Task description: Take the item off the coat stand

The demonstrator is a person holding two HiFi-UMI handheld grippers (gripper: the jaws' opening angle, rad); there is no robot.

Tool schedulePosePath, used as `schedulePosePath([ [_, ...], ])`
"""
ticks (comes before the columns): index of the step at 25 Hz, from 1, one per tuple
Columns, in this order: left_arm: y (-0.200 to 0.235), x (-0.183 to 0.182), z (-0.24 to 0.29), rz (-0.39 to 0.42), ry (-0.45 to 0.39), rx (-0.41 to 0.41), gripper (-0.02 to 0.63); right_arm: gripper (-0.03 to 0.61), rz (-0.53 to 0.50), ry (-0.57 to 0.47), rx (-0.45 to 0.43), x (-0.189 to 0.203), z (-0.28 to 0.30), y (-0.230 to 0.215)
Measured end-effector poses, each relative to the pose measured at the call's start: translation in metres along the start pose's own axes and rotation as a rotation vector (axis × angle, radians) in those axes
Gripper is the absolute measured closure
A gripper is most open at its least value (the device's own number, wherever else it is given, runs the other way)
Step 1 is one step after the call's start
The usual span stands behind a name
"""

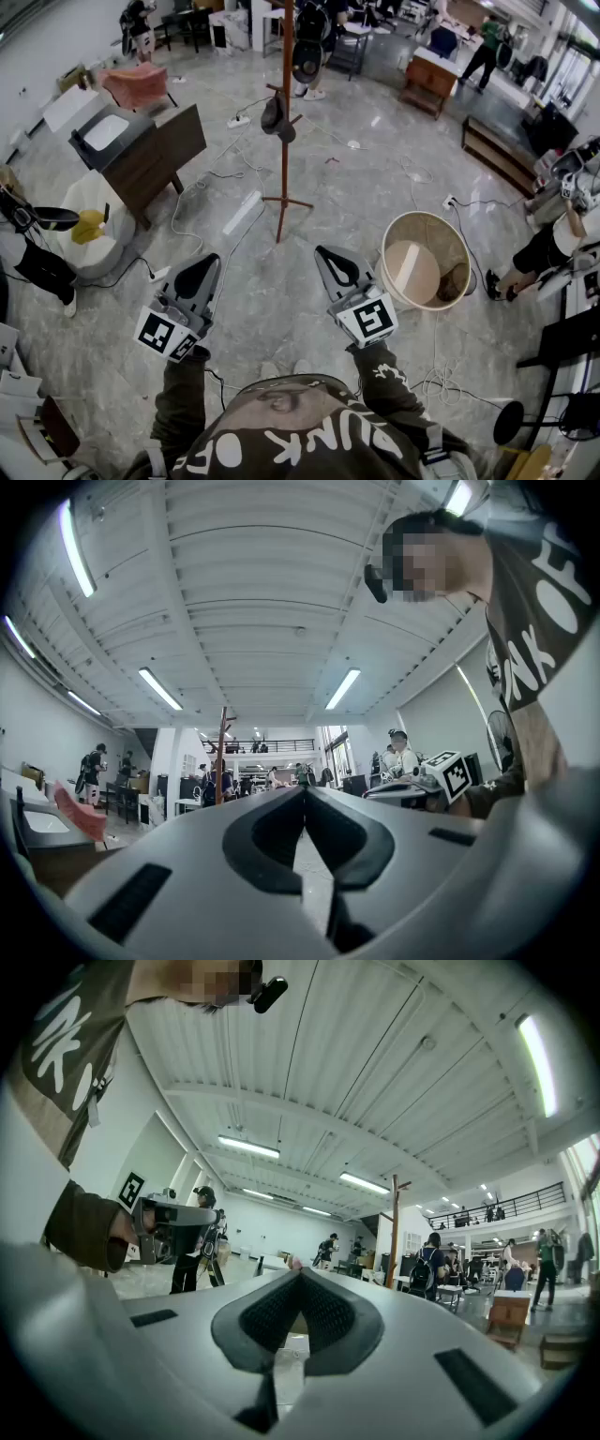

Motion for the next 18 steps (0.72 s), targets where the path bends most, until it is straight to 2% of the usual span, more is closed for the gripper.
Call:
schedulePosePath([
  [18, 0.012, 0.002, 0.011, -0.007, 0.003, -0.008, 0.609, 0.569, 0.008, 0.03, -0.012, 0.005, 0.012, -0.012],
])
Point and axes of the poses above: the fingertips, and each gripper's own axes: z forward along the fingers, y to its left, x out of its underside, the point moved 2 cm from there along -z, backward along the fingers, and after that the axes turned 6 degrees about y, right-handed, at the moved point
